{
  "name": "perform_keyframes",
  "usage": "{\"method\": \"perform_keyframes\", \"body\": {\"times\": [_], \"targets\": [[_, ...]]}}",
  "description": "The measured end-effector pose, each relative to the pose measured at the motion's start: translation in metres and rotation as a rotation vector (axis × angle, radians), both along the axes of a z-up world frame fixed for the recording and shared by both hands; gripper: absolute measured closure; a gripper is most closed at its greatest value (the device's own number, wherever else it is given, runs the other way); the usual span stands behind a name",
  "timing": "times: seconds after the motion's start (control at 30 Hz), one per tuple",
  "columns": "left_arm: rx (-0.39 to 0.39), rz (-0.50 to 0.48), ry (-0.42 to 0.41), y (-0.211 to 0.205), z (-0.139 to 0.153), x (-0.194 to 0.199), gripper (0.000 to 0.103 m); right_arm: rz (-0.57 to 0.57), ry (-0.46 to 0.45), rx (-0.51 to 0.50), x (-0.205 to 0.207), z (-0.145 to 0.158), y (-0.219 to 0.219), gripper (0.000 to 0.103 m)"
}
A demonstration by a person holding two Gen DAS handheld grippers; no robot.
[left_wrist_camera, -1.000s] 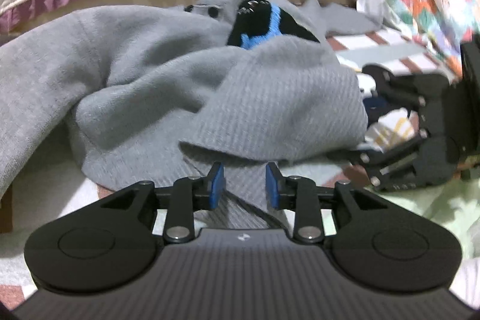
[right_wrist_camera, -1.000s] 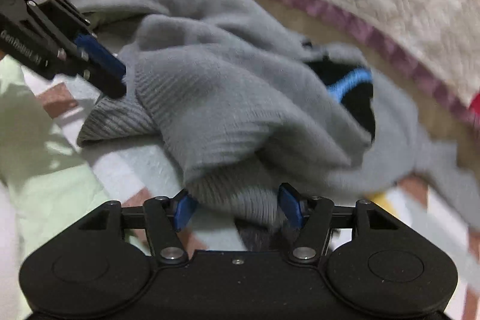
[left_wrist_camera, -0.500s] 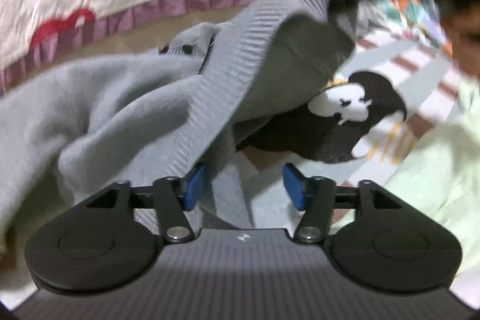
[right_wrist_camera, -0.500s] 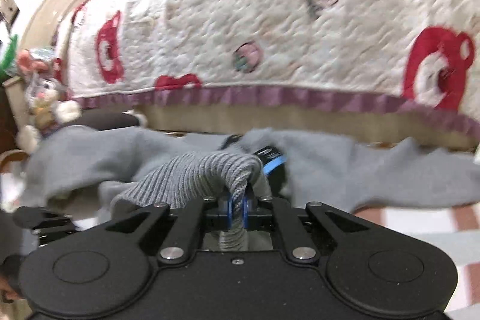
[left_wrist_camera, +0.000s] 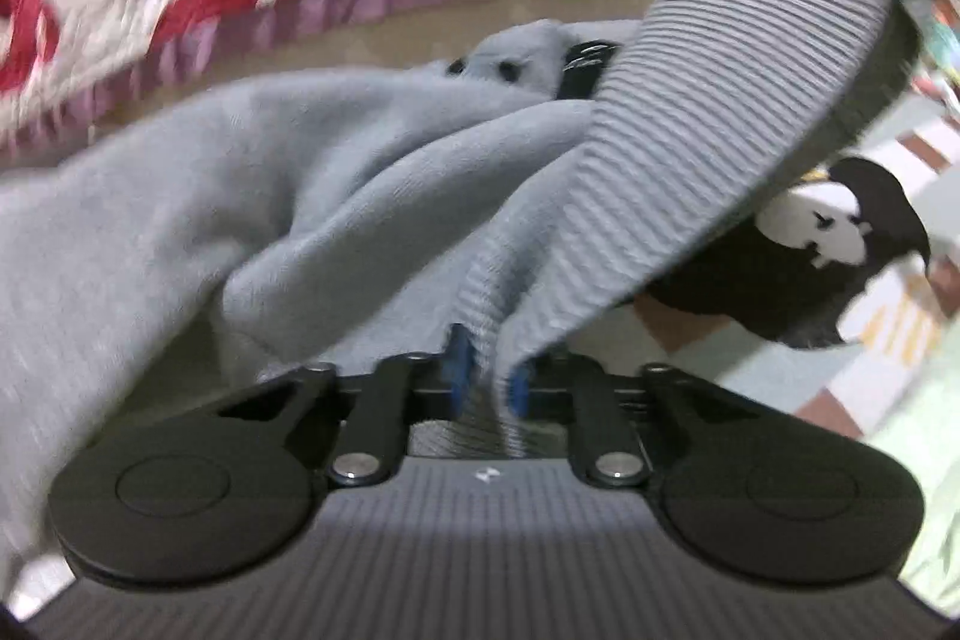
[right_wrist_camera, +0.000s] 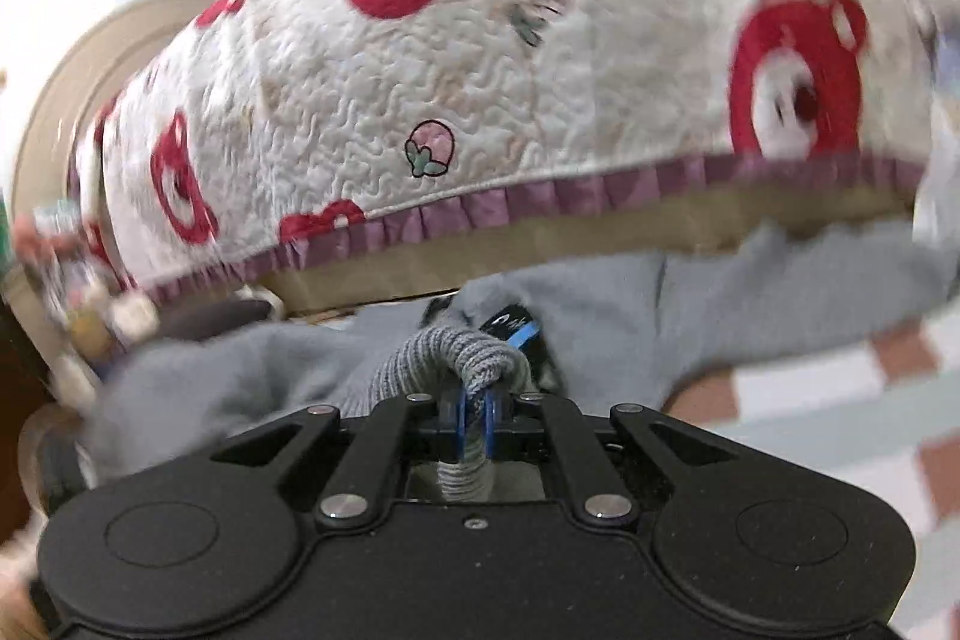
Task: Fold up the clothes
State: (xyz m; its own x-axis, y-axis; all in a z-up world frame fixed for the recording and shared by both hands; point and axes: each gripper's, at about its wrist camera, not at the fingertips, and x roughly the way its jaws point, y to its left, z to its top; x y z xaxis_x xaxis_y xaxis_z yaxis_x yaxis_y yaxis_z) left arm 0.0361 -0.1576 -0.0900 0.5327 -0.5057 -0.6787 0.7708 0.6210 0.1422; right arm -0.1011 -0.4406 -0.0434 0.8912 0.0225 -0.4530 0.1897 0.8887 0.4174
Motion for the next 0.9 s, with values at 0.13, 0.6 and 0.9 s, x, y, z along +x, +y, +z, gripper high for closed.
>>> {"method": "perform_keyframes", "body": {"times": [0.13, 0.6, 0.9], "targets": [[-0.099, 0.083, -0.117, 0.005, 0.04, 0.01, 0.1, -0.012, 0.028, -0.022, 0.0, 0.0, -0.001, 0.097], [-0.164, 0.257, -0.02, 0.028, 0.019, 0.06, 0.1, 0.043, 0.111, -0.149, 0.077, -0.036, 0.024, 0.087], [-0.261, 0.365, 0.038, 0.05, 0.01, 0.081, 0.099, 0.109, 0.077, -0.061, 0.07, -0.075, 0.037, 0.065]]}}
